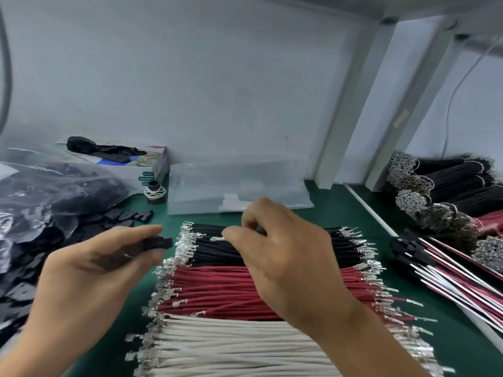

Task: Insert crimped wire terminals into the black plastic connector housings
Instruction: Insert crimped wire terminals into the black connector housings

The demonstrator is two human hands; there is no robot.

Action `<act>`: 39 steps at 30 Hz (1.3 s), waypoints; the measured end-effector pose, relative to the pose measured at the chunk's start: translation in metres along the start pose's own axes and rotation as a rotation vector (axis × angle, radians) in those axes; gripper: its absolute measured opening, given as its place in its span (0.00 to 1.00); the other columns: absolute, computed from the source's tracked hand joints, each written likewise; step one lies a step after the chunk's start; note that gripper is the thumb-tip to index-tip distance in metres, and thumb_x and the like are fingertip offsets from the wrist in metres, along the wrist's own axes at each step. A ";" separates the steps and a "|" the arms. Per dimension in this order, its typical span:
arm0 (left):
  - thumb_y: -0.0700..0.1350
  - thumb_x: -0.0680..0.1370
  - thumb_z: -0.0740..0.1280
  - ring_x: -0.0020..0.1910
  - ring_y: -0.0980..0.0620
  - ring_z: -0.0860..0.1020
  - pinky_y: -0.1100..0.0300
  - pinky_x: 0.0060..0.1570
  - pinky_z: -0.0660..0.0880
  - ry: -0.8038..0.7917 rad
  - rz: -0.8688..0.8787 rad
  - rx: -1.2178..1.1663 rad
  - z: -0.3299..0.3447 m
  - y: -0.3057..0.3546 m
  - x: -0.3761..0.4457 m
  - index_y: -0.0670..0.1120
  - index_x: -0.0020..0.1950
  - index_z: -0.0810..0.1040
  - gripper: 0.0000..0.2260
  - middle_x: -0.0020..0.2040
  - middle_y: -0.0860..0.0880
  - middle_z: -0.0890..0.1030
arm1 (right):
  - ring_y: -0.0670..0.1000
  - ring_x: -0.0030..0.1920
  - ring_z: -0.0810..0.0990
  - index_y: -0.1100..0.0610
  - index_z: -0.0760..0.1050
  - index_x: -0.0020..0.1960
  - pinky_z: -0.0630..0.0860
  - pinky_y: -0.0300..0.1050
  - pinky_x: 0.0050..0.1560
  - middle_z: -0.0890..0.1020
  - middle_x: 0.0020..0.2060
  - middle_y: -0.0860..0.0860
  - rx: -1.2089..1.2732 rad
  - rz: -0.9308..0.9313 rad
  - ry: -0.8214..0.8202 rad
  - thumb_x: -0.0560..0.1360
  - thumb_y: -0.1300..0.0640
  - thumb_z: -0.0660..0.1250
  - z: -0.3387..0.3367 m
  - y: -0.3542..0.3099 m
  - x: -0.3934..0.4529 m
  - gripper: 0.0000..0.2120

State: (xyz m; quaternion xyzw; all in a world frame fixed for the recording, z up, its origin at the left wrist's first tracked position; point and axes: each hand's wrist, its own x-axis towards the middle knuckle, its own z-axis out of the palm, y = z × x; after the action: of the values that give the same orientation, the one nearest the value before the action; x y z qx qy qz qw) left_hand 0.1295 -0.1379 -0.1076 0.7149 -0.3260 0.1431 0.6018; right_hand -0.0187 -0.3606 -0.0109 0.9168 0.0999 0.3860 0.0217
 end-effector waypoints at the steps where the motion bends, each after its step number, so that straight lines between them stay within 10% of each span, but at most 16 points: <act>1: 0.47 0.70 0.79 0.42 0.54 0.86 0.65 0.45 0.82 -0.008 -0.007 -0.018 0.002 0.006 -0.001 0.57 0.56 0.86 0.16 0.48 0.54 0.88 | 0.49 0.36 0.68 0.57 0.82 0.46 0.69 0.44 0.26 0.74 0.38 0.50 0.021 0.019 -0.014 0.70 0.69 0.74 0.003 -0.001 -0.010 0.09; 9: 0.39 0.68 0.80 0.36 0.41 0.82 0.54 0.33 0.80 -0.118 -0.033 -0.131 0.012 0.048 -0.009 0.55 0.48 0.89 0.14 0.44 0.47 0.87 | 0.48 0.39 0.74 0.56 0.84 0.58 0.75 0.42 0.34 0.76 0.42 0.49 0.291 0.118 0.033 0.78 0.62 0.69 0.022 -0.007 -0.030 0.11; 17: 0.40 0.67 0.80 0.32 0.57 0.78 0.67 0.31 0.74 -0.167 -0.042 -0.069 0.014 0.063 -0.011 0.56 0.45 0.89 0.12 0.45 0.50 0.87 | 0.47 0.42 0.80 0.54 0.86 0.50 0.78 0.44 0.38 0.81 0.43 0.46 0.420 0.185 0.066 0.80 0.52 0.67 0.028 -0.023 -0.029 0.10; 33: 0.38 0.64 0.79 0.37 0.49 0.83 0.66 0.39 0.79 -0.232 -0.229 -0.299 0.013 0.075 -0.011 0.45 0.44 0.89 0.10 0.41 0.40 0.86 | 0.50 0.42 0.79 0.56 0.84 0.51 0.77 0.47 0.35 0.79 0.44 0.47 0.334 0.087 0.068 0.79 0.61 0.71 0.028 -0.018 -0.030 0.04; 39: 0.42 0.66 0.79 0.32 0.58 0.79 0.74 0.33 0.72 -0.201 0.013 0.152 0.014 0.080 -0.012 0.54 0.43 0.89 0.09 0.41 0.55 0.86 | 0.51 0.39 0.75 0.58 0.81 0.47 0.74 0.47 0.33 0.78 0.42 0.50 0.161 -0.005 0.011 0.76 0.66 0.71 0.031 -0.022 -0.028 0.05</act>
State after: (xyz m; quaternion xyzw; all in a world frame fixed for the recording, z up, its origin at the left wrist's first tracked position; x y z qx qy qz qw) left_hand 0.0667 -0.1524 -0.0565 0.7670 -0.3778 0.0990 0.5091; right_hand -0.0194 -0.3439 -0.0549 0.9133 0.1327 0.3815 -0.0517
